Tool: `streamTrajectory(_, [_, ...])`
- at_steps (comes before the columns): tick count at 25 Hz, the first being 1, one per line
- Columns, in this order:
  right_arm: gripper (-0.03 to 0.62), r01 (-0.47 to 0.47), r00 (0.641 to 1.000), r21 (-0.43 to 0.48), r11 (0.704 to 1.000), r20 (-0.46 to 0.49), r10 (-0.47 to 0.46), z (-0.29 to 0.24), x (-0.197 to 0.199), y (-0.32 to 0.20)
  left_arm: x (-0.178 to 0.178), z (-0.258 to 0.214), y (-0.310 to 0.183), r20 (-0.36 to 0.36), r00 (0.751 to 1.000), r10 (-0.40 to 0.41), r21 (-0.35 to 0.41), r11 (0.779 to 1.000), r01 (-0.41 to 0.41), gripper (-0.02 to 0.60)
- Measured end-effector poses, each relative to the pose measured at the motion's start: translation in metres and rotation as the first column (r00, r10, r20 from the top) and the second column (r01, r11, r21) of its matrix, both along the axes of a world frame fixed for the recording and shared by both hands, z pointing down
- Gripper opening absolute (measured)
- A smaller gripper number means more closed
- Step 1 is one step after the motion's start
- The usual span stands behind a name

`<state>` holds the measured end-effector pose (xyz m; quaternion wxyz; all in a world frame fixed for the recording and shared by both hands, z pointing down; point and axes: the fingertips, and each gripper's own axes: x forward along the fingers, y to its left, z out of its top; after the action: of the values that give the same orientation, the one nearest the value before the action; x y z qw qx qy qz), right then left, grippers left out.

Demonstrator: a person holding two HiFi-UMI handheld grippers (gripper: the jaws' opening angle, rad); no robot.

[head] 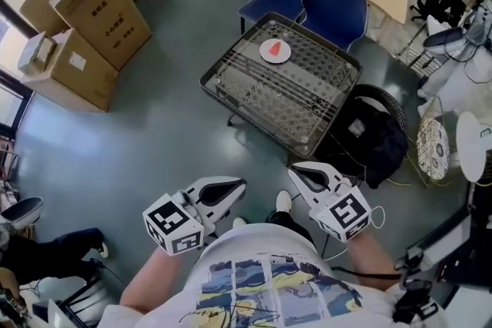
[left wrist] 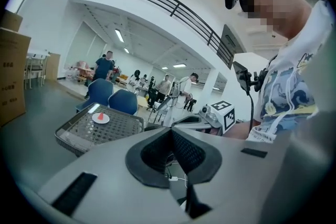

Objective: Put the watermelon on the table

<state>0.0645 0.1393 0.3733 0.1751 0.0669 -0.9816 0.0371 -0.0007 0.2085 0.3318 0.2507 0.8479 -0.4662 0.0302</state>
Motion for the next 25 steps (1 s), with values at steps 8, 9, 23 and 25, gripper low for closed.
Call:
streamTrajectory(8, [0.01, 0.003, 1.0, 0.024, 1.0, -0.002, -0.003, -0.008, -0.037, 0.091, -0.03, -0.002, 0.083, -0.045, 0.999, 0.0, 0.005, 1.0, 0.0, 0.009])
streamTrajectory(9, [0.01, 0.002, 1.0, 0.028, 1.0, -0.007, -0.002, -0.009, -0.04, 0.102, -0.034, -0.002, 0.093, -0.048, 0.999, 0.002, 0.008, 1.0, -0.002, 0.008])
streamTrajectory(23, [0.009, 0.052, 0.999, 0.058, 0.997, -0.016, -0.052, -0.011, -0.041, 0.152, -0.015, 0.007, 0.129, -0.032, 0.999, 0.021, 0.028, 0.999, -0.02, 0.009])
streamTrajectory(25, [0.01, 0.048, 0.999, 0.067, 0.997, 0.004, -0.048, -0.011, -0.039, 0.154, -0.013, 0.009, 0.13, -0.031, 0.999, 0.021, 0.033, 0.999, -0.02, 0.009])
